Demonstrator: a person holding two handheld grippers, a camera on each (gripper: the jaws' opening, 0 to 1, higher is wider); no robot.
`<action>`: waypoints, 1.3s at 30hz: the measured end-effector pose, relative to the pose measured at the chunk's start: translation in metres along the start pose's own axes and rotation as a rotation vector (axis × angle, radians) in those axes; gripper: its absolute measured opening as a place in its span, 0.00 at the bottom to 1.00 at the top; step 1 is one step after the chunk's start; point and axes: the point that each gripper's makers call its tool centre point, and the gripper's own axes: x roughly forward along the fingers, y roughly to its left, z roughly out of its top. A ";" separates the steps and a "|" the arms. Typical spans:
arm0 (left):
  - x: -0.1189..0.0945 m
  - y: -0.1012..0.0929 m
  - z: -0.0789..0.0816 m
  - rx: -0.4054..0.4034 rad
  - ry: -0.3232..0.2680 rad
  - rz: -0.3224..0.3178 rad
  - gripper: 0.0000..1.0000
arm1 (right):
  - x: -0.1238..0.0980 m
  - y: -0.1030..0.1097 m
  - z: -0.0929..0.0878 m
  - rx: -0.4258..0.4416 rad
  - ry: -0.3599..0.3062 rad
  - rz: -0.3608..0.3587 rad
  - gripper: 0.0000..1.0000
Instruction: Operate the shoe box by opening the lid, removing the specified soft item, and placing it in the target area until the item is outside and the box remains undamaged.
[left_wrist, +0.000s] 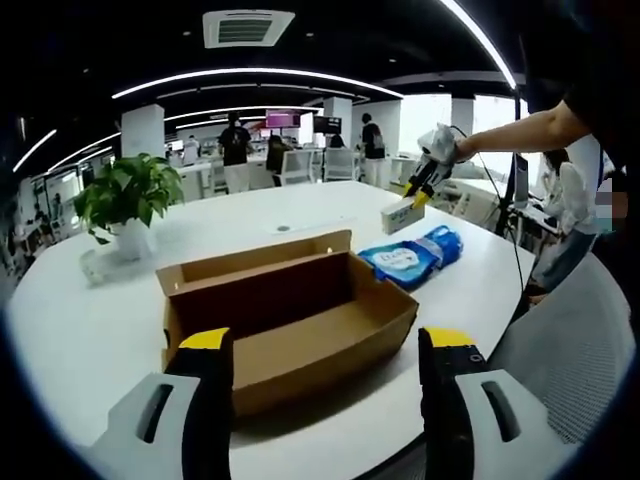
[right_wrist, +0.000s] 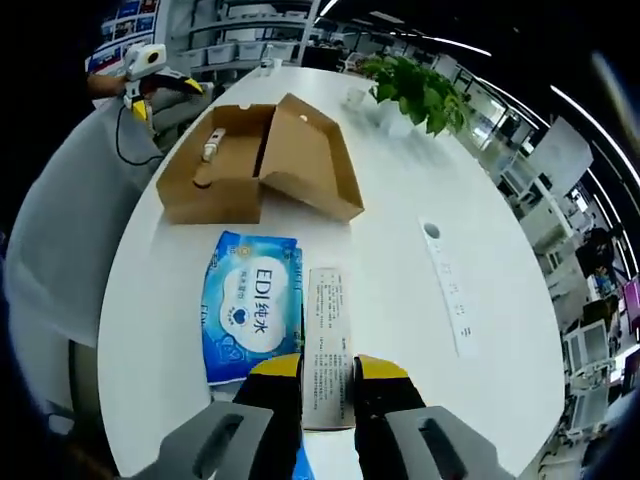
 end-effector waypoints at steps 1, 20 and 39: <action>0.000 -0.001 0.000 0.002 0.002 -0.003 0.78 | 0.000 0.000 -0.003 0.004 0.004 0.000 0.15; 0.001 0.001 -0.001 0.002 0.012 0.004 0.77 | 0.011 -0.004 -0.057 0.044 0.110 0.007 0.15; 0.003 0.000 -0.005 0.008 0.038 0.004 0.76 | 0.019 0.003 -0.108 0.015 0.242 0.049 0.15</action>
